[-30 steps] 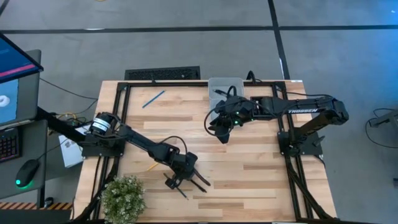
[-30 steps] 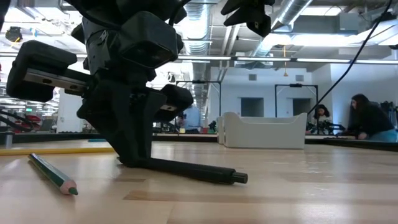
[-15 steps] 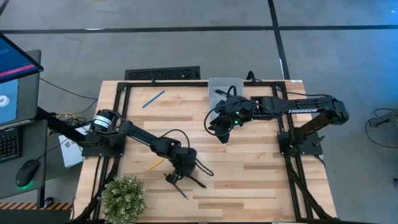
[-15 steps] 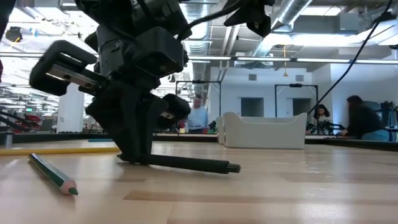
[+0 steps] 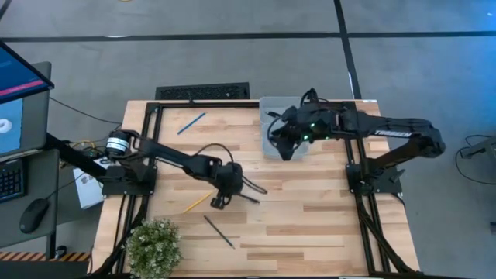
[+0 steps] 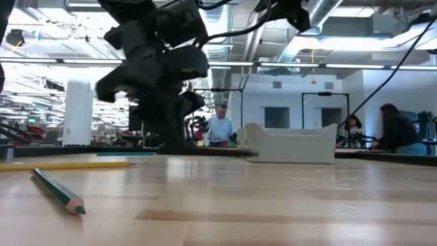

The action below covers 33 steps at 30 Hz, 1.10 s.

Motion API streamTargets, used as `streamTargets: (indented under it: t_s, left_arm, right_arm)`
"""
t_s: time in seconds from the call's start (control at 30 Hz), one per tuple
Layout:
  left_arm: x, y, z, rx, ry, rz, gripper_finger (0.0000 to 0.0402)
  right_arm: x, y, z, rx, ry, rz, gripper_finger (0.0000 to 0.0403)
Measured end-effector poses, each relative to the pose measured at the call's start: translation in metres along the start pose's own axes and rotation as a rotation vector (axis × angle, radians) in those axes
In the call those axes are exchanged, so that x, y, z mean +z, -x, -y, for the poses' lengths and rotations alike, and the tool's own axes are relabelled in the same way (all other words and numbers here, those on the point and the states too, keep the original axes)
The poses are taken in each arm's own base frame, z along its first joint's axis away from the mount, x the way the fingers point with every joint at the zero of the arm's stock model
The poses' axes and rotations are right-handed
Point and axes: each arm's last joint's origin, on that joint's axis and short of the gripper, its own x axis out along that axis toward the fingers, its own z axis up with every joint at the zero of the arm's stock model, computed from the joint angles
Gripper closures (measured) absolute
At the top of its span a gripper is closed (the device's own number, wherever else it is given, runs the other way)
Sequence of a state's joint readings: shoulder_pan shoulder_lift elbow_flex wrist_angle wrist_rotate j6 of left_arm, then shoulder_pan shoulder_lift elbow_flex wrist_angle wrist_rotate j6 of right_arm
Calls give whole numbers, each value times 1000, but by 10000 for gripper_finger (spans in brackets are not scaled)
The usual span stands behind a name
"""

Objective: Sort pens & pencils
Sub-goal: Put the black pen into the top bin

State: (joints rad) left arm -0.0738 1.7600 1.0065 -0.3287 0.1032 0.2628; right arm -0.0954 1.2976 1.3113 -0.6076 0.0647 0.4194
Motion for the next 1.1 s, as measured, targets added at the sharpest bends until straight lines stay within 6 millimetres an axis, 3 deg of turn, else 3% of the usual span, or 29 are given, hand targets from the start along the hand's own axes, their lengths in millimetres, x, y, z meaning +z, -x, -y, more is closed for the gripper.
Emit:
streamTargets:
  t_s: [0.3, 0.53, 0.8, 1.1]
  left_arm:
    - [-1, 25, -41, 81, 127, 110, 374]
    - [-3, 62, -69, 162, 194, 201, 375]
    - [17, 113, -89, 240, 217, 326, 373]
    - [44, 155, -97, 264, 197, 385, 374]
  right_arm:
    - [-7, 10, 21, -105, -82, -112, 259]
    - [-12, 7, 25, -123, -52, -175, 259]
    - [-6, 6, 21, -65, -29, -117, 248]
    - [6, 5, 15, 19, -45, -8, 182]
